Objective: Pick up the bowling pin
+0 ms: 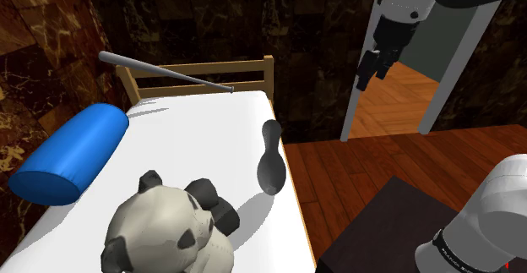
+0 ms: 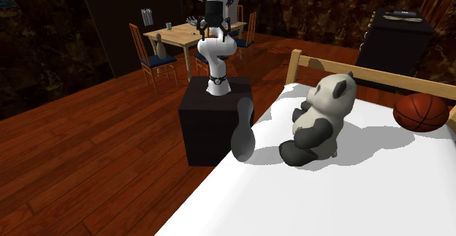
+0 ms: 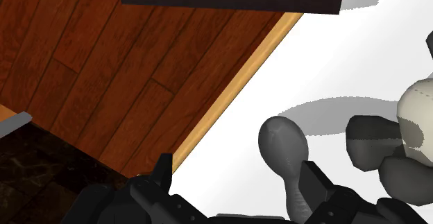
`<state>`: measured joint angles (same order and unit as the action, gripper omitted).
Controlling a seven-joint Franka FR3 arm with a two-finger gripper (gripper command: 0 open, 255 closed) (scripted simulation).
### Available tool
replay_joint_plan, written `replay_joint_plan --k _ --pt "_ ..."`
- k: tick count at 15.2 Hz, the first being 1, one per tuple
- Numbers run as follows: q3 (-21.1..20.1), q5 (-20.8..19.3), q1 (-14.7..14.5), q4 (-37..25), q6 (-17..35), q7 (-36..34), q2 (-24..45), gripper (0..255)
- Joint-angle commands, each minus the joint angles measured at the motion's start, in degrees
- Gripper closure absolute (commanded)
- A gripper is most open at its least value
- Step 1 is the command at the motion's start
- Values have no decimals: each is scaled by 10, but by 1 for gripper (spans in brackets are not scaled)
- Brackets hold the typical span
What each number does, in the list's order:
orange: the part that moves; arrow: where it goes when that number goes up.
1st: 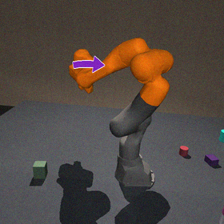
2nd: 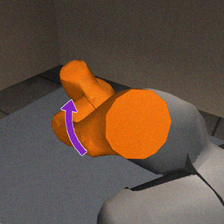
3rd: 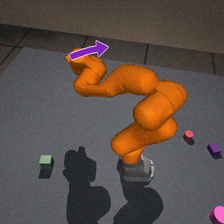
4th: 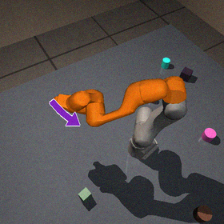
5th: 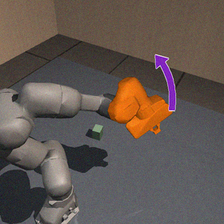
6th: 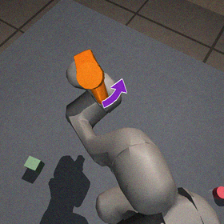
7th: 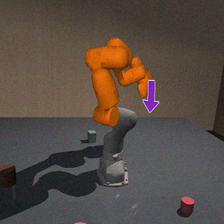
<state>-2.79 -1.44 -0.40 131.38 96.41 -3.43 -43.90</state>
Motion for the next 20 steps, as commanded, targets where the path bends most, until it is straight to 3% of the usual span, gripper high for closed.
replay_joint_plan --k 1,10,20 --pt "0 0 0 0 0 0 0 0" --pt "-58 12 -3 -44 102 -74 170 0" --pt "-109 -18 -7 -163 169 -163 386 0"
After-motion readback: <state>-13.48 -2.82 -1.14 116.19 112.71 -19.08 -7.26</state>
